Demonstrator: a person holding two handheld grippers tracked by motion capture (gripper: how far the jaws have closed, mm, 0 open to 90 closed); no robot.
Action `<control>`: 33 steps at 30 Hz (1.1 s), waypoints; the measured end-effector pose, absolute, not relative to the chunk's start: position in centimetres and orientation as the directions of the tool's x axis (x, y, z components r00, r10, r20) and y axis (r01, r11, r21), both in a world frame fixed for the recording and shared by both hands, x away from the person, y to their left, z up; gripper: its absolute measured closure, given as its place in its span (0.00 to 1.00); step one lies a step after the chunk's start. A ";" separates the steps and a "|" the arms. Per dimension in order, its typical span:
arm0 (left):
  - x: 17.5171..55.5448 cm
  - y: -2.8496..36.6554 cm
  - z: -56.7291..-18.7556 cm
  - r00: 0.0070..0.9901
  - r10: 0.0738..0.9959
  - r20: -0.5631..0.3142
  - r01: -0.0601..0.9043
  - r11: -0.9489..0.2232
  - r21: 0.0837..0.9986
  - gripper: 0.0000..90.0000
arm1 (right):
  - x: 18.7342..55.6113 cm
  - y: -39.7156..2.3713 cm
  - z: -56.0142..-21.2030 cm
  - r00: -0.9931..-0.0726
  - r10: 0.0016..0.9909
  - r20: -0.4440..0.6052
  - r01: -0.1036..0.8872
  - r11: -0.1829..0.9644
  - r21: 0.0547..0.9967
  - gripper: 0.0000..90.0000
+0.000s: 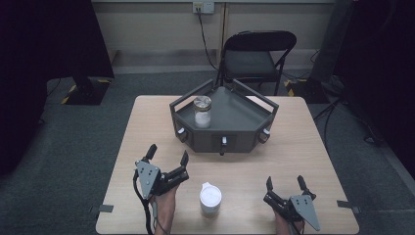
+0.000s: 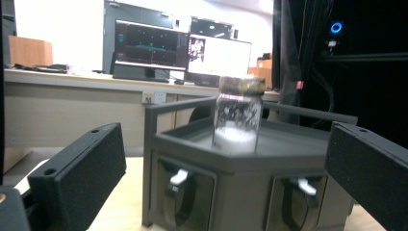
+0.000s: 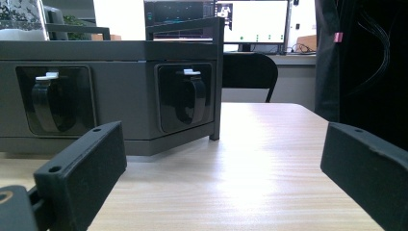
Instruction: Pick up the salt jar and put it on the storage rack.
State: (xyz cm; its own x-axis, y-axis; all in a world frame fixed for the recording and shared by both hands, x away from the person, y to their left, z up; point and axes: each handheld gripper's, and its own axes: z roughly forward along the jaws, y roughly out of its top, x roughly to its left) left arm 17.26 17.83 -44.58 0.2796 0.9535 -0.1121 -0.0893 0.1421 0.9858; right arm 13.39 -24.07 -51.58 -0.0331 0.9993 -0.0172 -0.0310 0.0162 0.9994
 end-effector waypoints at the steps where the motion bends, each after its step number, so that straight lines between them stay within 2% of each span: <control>1: 17.1 17.9 -44.9 0.277 0.954 -0.112 -0.091 0.142 0.986 0.00 | 13.4 -24.1 -51.6 -0.032 0.999 -0.017 -0.031 0.016 0.999 0.01; 13: 16.0 18.2 -48.5 0.252 0.962 -0.105 -0.056 0.123 0.991 0.00 | 13.4 -24.0 -51.6 -0.031 0.999 -0.018 -0.032 0.017 0.999 0.01; 22: 15.2 17.9 -50.4 0.212 0.973 -0.089 -0.068 0.106 0.992 0.00 | 13.4 -24.0 -51.6 -0.032 0.999 -0.017 -0.032 0.016 0.999 0.01; 33: 15.4 17.7 -51.6 0.189 0.981 -0.051 -0.021 0.056 0.998 0.00 | 13.4 -24.0 -51.6 -0.033 0.999 -0.024 -0.033 0.023 0.999 0.01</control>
